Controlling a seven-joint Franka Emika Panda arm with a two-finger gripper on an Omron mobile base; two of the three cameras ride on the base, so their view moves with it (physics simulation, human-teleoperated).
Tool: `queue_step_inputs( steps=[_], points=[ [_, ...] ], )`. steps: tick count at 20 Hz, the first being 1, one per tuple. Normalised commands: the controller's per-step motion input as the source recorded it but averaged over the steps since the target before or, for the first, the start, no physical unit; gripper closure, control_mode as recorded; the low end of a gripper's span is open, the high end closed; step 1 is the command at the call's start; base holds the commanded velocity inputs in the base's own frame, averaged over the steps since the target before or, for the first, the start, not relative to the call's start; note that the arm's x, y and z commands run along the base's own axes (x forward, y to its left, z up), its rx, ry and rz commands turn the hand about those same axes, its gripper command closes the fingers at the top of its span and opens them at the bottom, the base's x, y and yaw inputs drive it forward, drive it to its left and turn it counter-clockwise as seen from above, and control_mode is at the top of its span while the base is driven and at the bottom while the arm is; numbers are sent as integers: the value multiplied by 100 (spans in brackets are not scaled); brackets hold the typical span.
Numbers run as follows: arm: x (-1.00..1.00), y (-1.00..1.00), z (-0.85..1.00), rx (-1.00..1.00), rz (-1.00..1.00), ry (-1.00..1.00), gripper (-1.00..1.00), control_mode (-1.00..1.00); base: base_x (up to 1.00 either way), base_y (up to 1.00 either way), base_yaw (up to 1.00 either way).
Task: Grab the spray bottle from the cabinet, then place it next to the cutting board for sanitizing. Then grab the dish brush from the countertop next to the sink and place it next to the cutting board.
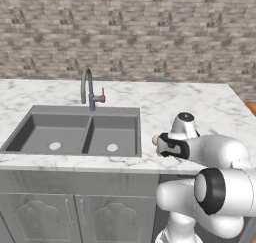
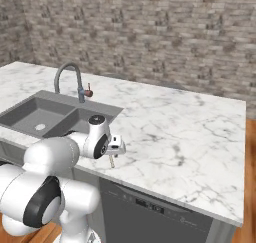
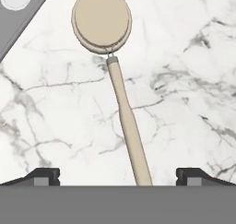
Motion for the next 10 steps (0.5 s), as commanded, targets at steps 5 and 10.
queue_step_inputs(
  steps=[5, 10],
  points=[
    [6, -6, -11, 0, 0, 0, -100, -100, 0, 0, 0],
    [2, -7, -10, 0, 0, 0, -100, -100, 0, 0, 0]
  ],
)
